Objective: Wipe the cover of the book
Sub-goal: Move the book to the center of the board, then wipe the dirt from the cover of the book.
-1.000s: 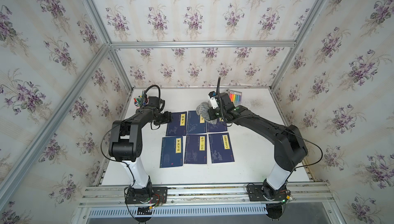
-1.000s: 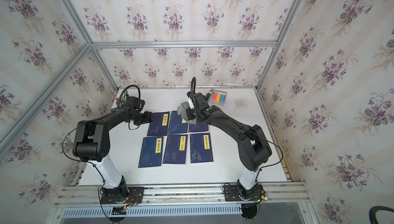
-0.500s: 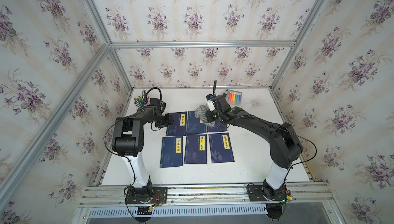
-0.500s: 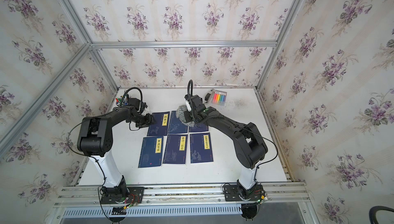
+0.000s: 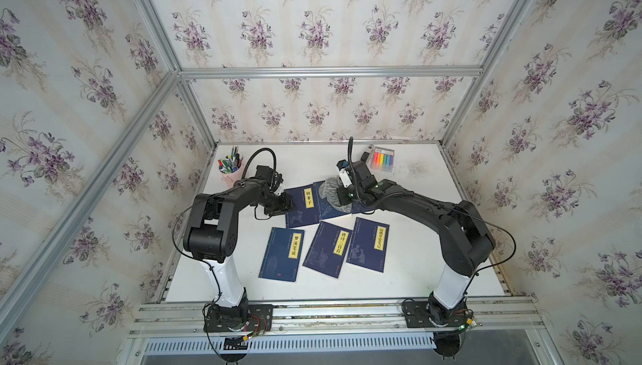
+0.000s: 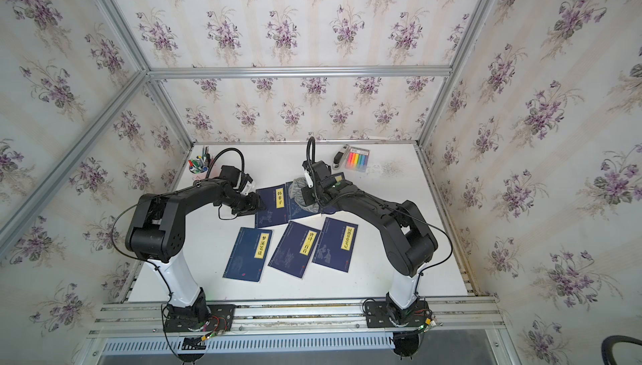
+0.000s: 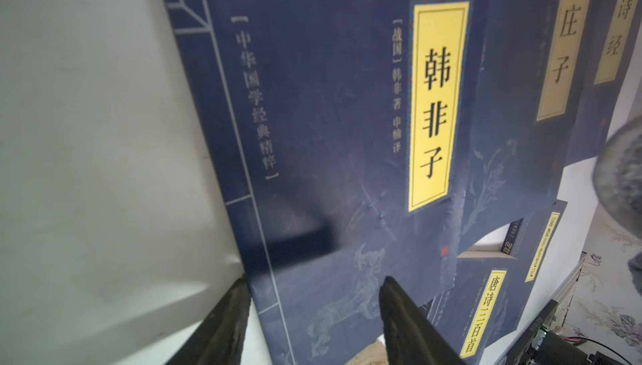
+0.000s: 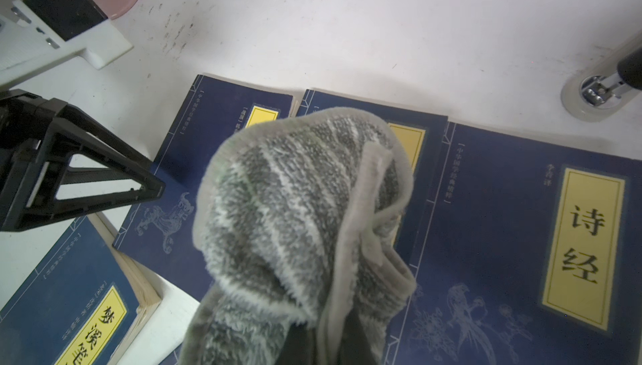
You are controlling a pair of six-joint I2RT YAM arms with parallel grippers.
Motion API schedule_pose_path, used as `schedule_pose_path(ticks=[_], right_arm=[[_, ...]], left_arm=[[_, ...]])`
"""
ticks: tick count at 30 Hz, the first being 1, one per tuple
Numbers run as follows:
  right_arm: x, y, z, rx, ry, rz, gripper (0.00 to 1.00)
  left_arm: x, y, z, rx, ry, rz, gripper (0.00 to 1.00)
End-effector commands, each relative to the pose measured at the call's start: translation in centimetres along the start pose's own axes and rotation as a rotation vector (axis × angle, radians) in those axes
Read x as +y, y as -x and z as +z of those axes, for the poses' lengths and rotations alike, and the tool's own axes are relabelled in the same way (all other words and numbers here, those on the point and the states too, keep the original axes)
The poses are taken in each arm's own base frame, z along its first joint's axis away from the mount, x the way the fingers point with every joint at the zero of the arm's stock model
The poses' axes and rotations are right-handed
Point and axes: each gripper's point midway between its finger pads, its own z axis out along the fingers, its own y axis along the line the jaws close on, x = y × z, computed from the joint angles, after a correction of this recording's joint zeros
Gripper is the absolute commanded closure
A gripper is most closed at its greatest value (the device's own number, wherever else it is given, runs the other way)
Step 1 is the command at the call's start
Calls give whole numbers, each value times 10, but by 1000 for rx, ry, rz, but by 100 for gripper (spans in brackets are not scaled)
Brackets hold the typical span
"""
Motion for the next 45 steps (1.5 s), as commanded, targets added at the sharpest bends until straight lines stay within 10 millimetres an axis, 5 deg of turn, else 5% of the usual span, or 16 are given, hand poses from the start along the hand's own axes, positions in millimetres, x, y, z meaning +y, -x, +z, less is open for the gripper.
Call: schedule_pose_path(ticks=[1, 11, 17, 23, 31, 37, 45], right_arm=[[6, 12, -5, -46, 23, -4, 100], [49, 22, 15, -31, 43, -74, 100], [64, 23, 32, -27, 24, -31, 100], [77, 26, 45, -38, 31, 17, 100], [82, 32, 76, 1, -22, 18, 100], [73, 16, 112, 95, -91, 9, 100], [70, -26, 124, 210, -90, 26, 100]], left_arm=[[-7, 0, -1, -4, -33, -11, 39], [-2, 36, -26, -74, 67, 45, 49], [20, 61, -38, -93, 113, 26, 55], [32, 71, -30, -88, 71, -7, 59], [25, 74, -20, -77, 12, -3, 62], [23, 73, -10, -49, 9, -3, 69], [27, 74, 7, 2, 12, -31, 78]])
